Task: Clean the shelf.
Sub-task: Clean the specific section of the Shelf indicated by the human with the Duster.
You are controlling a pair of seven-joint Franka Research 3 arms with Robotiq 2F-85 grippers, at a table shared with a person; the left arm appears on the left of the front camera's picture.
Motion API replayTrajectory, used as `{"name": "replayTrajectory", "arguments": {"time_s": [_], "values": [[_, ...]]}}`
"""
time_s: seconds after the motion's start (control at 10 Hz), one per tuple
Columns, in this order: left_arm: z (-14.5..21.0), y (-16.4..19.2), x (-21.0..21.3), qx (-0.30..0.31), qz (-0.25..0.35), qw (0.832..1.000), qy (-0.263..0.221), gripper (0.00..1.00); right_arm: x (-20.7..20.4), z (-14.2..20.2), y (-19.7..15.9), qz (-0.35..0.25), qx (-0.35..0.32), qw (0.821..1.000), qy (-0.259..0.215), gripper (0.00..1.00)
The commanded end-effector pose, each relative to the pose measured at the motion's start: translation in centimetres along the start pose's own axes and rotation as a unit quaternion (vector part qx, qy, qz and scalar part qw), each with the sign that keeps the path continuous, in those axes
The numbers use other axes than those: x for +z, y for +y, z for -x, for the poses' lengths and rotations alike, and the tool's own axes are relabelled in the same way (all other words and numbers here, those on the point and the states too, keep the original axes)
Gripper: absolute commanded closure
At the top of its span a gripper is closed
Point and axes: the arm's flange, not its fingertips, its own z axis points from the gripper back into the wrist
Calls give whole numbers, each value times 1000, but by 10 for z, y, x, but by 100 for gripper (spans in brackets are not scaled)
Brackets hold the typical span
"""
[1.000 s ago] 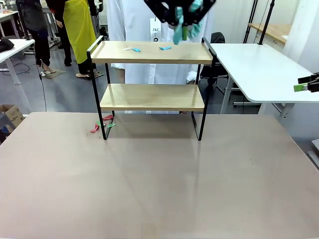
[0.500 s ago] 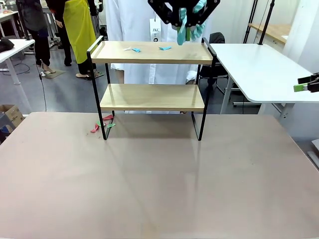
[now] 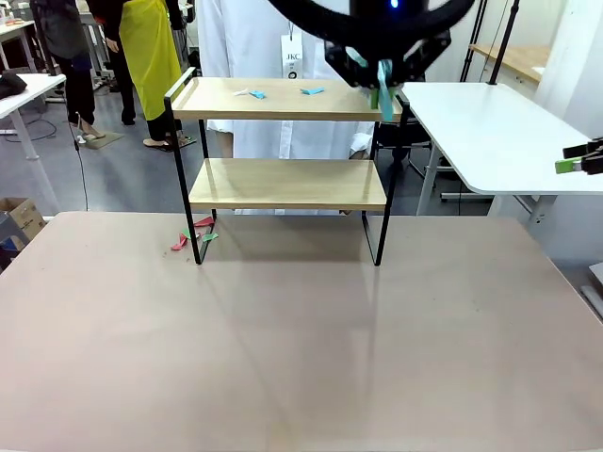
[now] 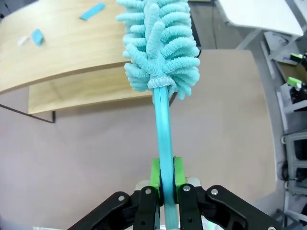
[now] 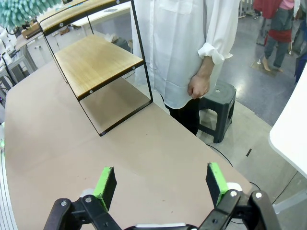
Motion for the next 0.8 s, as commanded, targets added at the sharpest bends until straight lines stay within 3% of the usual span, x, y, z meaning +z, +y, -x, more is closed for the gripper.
{"name": "replayTrajectory", "arguments": {"time_s": [0.0, 0.5, 0.6, 0.7], "values": [[-12, -9, -10, 27, 2, 1000, 5, 87, 0, -2, 2, 0, 2, 1000, -1, 0], [-22, -3, -17, 52, -12, 996, 73, 87, 0, -2, 2, 0, 2, 1000, -1, 0], [-15, -1, -24, 33, -11, 999, 36, 87, 0, -2, 2, 0, 2, 1000, -1, 0], [-15, -1, -24, 33, -11, 999, 36, 87, 0, -2, 2, 0, 2, 1000, -1, 0]]}}
